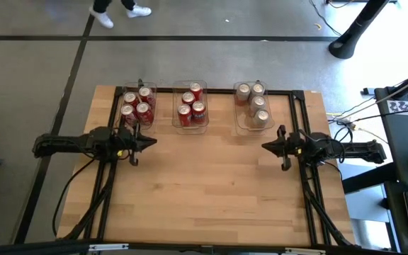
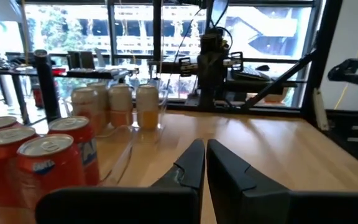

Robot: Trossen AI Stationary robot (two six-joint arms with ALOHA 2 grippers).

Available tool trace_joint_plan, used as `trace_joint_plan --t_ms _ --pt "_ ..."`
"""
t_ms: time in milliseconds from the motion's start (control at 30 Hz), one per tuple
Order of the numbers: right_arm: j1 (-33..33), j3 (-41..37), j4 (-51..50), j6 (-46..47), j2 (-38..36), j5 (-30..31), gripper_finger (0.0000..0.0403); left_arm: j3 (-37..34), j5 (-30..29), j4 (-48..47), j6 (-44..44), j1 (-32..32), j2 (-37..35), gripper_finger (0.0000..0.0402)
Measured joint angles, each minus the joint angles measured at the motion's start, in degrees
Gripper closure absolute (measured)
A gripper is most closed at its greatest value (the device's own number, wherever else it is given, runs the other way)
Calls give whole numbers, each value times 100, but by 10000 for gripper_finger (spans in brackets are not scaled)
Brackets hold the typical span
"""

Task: Sort soda cans
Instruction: Return to Home Position

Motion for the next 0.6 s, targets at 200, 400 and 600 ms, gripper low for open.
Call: trace_joint_plan --t_ms 200,400,600 --pt "0 0 -61 -108 68 -200 393 0 -21 12 118 5 71 391" --pt "0 0 -65 -108 73 -186 393 0 -23 6 148 5 74 391" --pt "0 -2 -29 -108 73 -185 393 0 -23 6 112 5 73 391"
